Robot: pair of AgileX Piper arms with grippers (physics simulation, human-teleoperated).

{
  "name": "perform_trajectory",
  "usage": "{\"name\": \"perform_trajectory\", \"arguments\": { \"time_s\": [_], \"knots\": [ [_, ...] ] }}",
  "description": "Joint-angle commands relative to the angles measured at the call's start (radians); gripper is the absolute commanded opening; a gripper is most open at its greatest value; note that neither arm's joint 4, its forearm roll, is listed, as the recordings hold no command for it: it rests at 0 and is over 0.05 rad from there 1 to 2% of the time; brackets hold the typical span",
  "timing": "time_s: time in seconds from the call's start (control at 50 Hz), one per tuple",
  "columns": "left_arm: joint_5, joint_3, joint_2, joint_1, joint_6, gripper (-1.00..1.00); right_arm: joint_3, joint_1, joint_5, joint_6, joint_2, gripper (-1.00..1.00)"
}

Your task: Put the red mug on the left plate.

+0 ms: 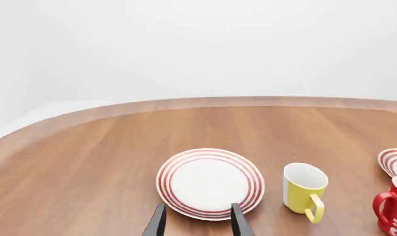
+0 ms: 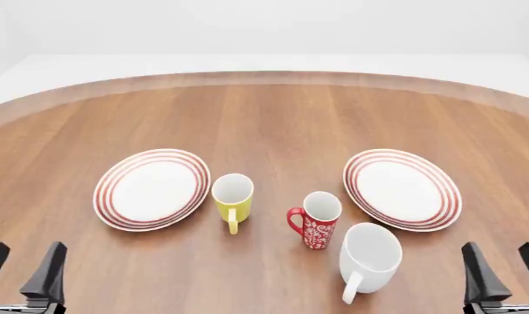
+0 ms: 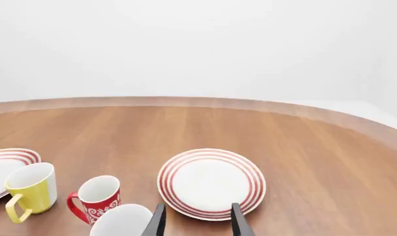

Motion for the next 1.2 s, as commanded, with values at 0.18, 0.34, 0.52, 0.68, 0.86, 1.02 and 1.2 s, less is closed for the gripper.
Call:
{"name": "perform_trajectory", "arguments": {
  "time_s": [0.18,0.34,0.52,0.68,0.86,1.02,1.2],
  "knots": [
    [0.002,-0.004,0.000,-0.005,0.008,1.00,-0.002,0.004,-0.002,-0.003,0.003,1.00],
    [-0.009,-0.007,-0.001,-0.017,0.030,1.00,-0.002,0.005,-0.003,-0.004,0.003,1.00],
    [-0.010,-0.009,-0.001,-0.043,0.047,1.00,-0.001,0.010,-0.001,-0.005,0.002,1.00],
    [-0.017,-0.027,0.022,-0.065,0.072,1.00,-0.001,0.014,-0.003,-0.006,0.001,1.00],
    [-0.051,-0.091,0.121,-0.107,0.071,1.00,-0.001,0.017,-0.003,-0.007,0.001,1.00],
    [-0.094,-0.142,0.201,-0.172,0.083,1.00,-0.001,0.019,-0.005,-0.010,0.001,1.00],
    [-0.149,-0.203,0.312,-0.253,0.109,1.00,0.000,0.022,-0.008,-0.012,0.002,1.00]
  ]
}}
